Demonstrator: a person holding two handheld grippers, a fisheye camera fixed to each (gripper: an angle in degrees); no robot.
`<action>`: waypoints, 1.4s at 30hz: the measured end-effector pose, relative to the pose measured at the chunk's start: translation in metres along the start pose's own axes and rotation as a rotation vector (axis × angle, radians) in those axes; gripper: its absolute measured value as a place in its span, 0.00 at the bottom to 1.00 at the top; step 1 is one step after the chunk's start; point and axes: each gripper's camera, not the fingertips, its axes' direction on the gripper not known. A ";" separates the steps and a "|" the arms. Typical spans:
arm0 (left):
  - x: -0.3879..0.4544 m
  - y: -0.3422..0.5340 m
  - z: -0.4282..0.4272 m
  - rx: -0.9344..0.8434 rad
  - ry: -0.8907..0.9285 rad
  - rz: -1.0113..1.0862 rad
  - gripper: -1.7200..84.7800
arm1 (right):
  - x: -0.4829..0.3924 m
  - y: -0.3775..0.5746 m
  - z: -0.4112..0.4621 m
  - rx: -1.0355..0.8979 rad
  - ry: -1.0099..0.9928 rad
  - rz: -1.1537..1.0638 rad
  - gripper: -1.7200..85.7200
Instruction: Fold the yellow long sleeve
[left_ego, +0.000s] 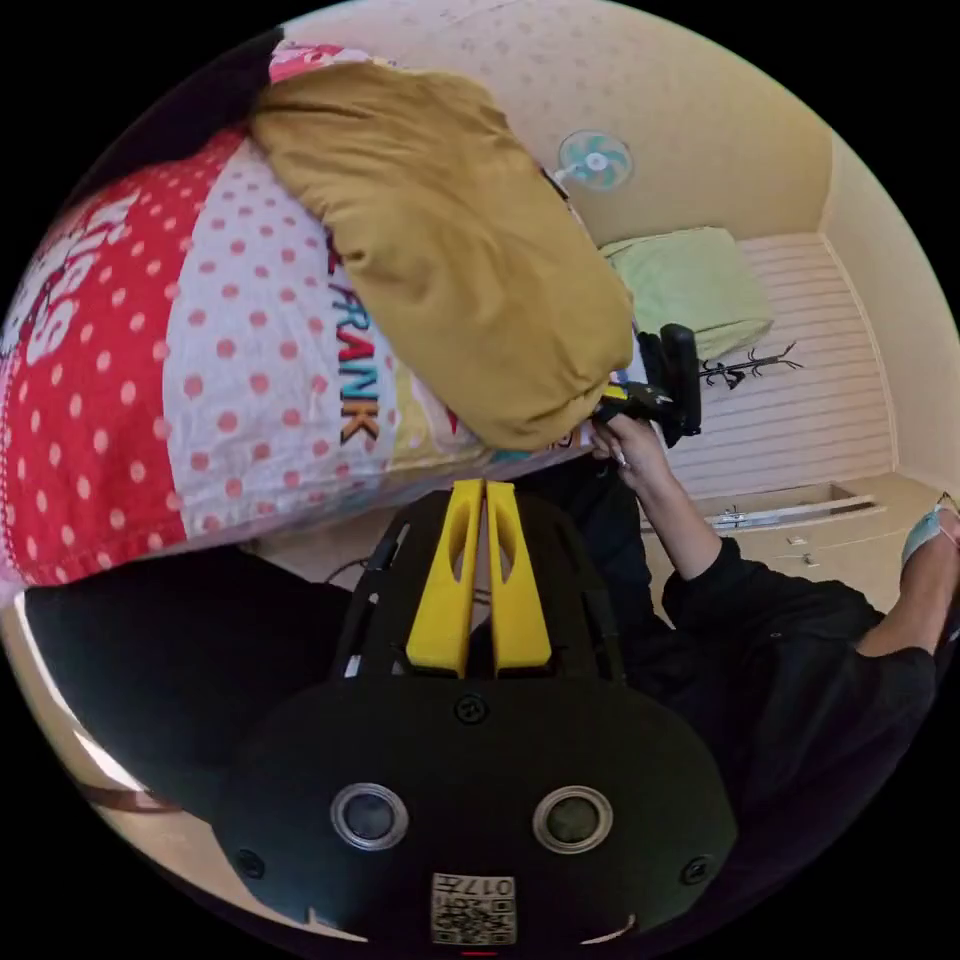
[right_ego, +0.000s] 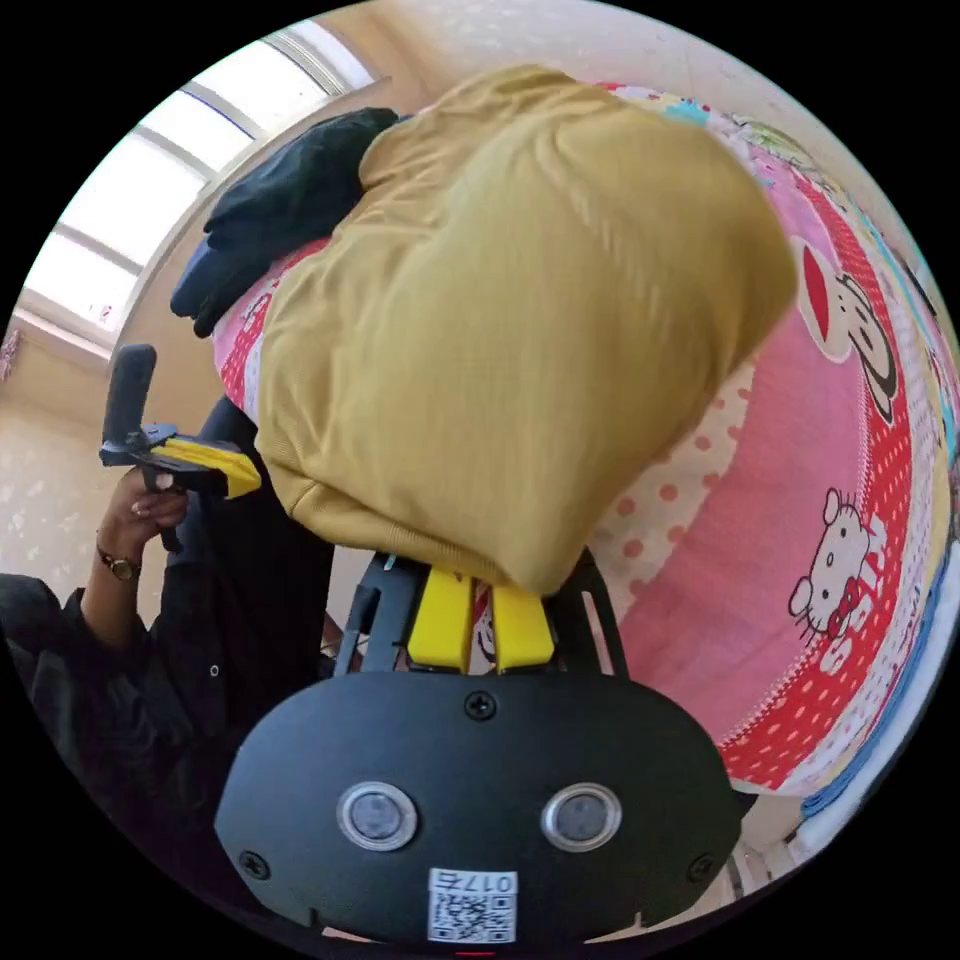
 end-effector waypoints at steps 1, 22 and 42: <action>-0.011 0.008 0.008 -0.094 0.026 -0.065 0.02 | -0.008 0.028 -0.001 0.143 0.050 0.006 0.02; 0.229 -0.295 0.012 -0.531 -0.684 0.382 0.21 | 0.031 0.160 -0.018 0.584 -0.034 0.033 0.02; 0.016 -0.197 -0.213 0.380 -0.204 -0.251 0.08 | 0.115 0.178 -0.065 0.579 -0.465 0.164 0.02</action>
